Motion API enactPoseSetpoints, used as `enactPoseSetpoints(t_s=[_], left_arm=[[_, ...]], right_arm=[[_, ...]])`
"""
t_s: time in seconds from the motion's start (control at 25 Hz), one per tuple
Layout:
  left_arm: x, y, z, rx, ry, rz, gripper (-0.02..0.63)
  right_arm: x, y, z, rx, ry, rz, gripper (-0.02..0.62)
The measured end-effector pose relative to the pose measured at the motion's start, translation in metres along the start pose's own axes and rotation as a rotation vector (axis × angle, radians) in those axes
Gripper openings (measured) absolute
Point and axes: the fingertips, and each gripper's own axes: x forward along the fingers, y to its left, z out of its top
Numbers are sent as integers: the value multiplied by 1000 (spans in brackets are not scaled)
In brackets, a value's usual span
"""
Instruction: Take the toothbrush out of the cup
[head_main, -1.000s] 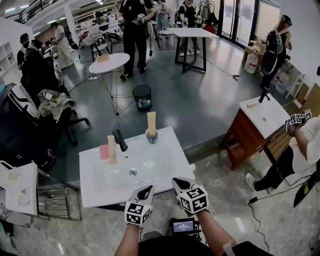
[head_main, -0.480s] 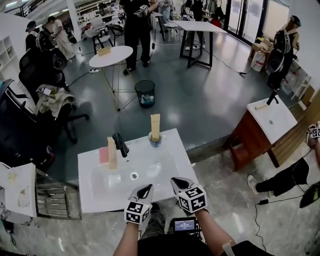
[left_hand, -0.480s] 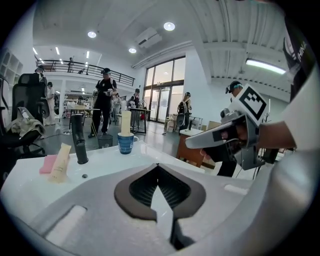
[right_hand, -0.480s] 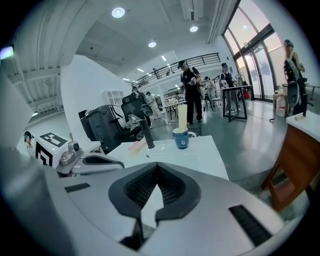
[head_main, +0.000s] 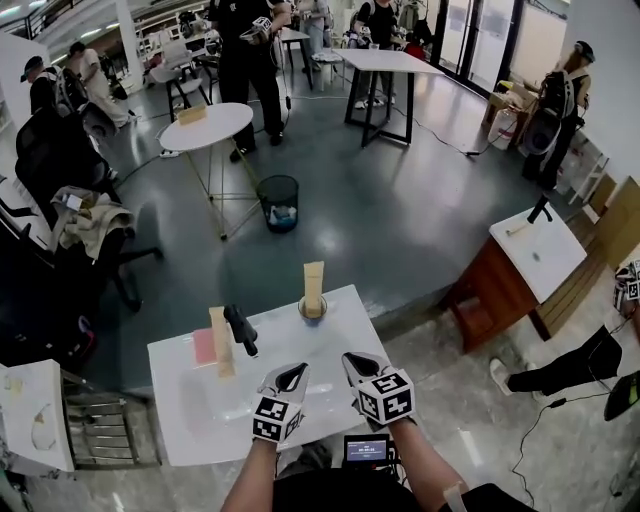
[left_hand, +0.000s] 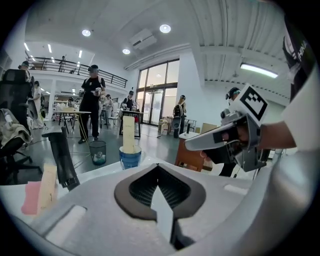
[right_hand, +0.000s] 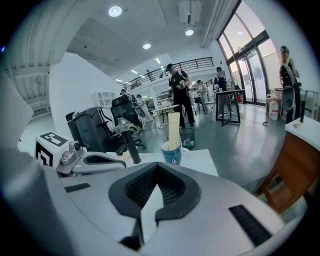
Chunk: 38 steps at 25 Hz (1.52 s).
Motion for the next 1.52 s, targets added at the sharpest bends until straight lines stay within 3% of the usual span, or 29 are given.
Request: enactPoseSetpoints(t_s=[0.68,1.04,1.52], left_arm=[[35,40,7,-19,5,-75,9],[42,49,23,-41,-12,2,9],[44,57,44,-54,-66,45,9]], right_arm=[[40,-10,13,34,19,-58,9],[53,-16,34,-15,27,12,9],[63,-19,55,-63,11,66,9]])
